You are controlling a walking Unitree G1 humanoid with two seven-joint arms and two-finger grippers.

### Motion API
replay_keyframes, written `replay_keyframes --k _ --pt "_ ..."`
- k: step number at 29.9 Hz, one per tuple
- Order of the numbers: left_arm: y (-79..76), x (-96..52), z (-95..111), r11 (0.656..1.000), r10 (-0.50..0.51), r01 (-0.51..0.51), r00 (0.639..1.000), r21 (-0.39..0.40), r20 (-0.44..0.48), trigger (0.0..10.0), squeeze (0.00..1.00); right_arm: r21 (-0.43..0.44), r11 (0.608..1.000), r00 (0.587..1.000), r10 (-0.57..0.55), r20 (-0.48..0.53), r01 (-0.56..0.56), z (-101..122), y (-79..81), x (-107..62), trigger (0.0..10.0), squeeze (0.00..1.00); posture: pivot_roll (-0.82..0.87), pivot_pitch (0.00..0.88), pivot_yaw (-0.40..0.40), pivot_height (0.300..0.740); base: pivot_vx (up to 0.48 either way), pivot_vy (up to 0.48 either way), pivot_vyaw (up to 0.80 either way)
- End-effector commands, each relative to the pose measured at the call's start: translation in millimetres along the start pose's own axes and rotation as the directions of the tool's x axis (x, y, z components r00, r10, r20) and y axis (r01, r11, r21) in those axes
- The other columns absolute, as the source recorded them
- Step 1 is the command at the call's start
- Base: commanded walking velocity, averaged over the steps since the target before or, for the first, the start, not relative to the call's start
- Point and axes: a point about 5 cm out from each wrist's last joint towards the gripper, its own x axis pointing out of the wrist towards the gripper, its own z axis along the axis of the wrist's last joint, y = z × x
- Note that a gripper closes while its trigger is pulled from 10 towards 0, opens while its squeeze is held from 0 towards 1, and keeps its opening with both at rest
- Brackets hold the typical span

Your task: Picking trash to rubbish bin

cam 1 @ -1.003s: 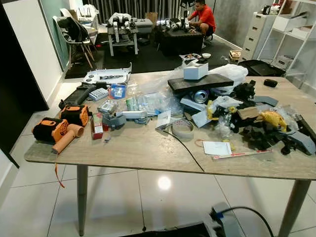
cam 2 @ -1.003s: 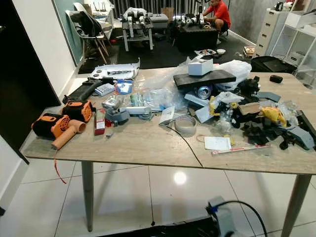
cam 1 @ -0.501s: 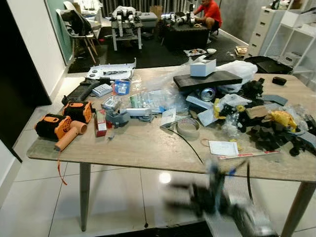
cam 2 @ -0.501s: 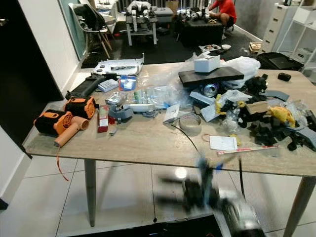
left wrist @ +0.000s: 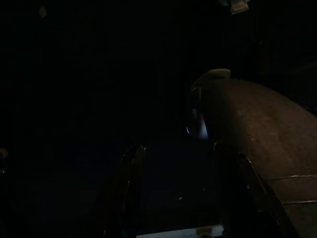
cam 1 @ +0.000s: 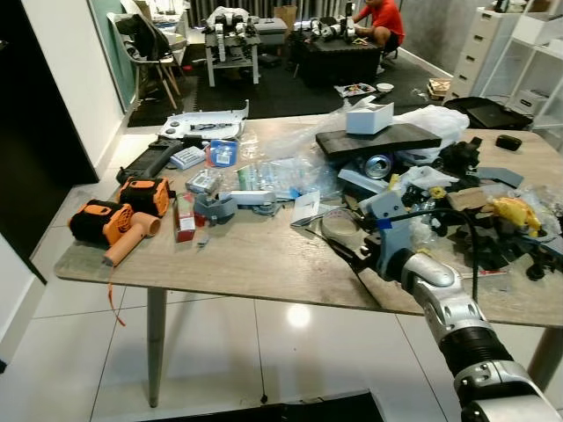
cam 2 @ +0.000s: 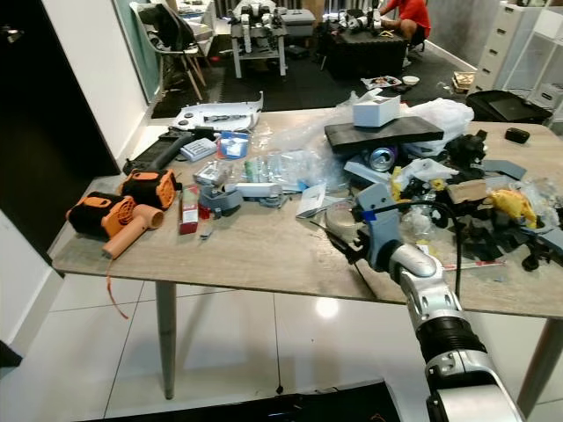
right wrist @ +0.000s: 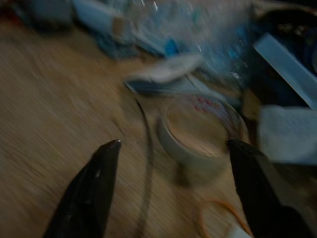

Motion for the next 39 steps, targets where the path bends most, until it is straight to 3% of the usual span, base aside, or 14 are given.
replay_keyframes --k 1,2,4,11,20,24,29,32,39 --pt "-2.9 -1.3 -14.7 1.0 -0.006 0.006 0.999 -0.012 -0.041 10.0 0.0 -0.043 0.999 1.0 0.001 -0.012 -0.002 -1.0 1.6 2.1 10.0 0.51 -0.12 0.177 0.041 0.74 0.0 0.0 0.0" --pt "-2.8 -1.7 -16.4 1.0 -0.007 0.007 0.999 -0.013 -0.044 10.0 0.0 -0.064 0.998 1.0 0.006 -0.008 -0.007 1.2 2.0 4.0 10.0 0.47 -0.11 0.185 0.041 0.74 0.0 0.0 0.0" --pt "-2.2 -2.9 -21.3 1.0 -0.008 0.007 0.998 -0.013 -0.055 10.0 0.0 -0.103 0.995 1.0 0.02 0.005 -0.019 7.7 4.7 10.6 10.0 0.0 -0.11 0.198 0.041 0.74 0.0 0.0 0.0" --pt "3.6 -10.2 -43.0 0.999 -0.002 -0.001 0.997 -0.037 -0.083 10.0 0.0 -0.147 0.986 0.996 0.082 0.038 -0.076 19.8 16.4 23.3 10.0 0.0 -0.03 0.27 0.043 0.74 0.0 0.0 0.0" --pt "13.2 -23.3 -70.8 1.0 -0.01 0.007 0.993 -0.03 -0.119 10.0 0.0 -0.077 0.994 0.99 -0.068 0.12 0.077 47.0 6.8 35.2 10.0 0.0 0.01 0.361 0.062 0.74 0.0 0.0 0.0" --pt "13.5 -24.2 -71.9 1.0 -0.017 0.014 0.993 -0.027 -0.113 10.0 0.0 -0.06 0.994 0.985 -0.085 0.149 0.095 58.6 1.8 37.0 10.0 0.0 0.02 0.376 0.067 0.74 0.0 0.0 0.0" --pt "12.0 -22.4 -66.1 0.999 -0.032 0.03 0.996 -0.024 -0.088 10.0 0.0 -0.115 0.983 0.984 -0.129 0.126 0.144 65.1 -6.6 37.1 10.0 0.0 0.02 0.391 0.068 0.74 0.0 0.0 0.0" --pt "11.5 -21.6 -63.8 0.999 -0.036 0.034 0.996 -0.022 -0.08 10.0 0.0 -0.141 0.973 0.98 -0.169 0.102 0.182 68.4 -13.4 36.6 10.0 0.0 0.02 0.398 0.064 0.74 0.0 0.0 0.0" --pt "10.6 -20.8 -61.6 0.999 -0.043 0.042 0.996 -0.018 -0.073 10.0 0.0 -0.128 0.981 0.989 -0.148 -0.001 0.147 75.4 -21.8 38.1 10.0 0.0 0.01 0.391 0.065 0.74 0.0 0.0 0.0"
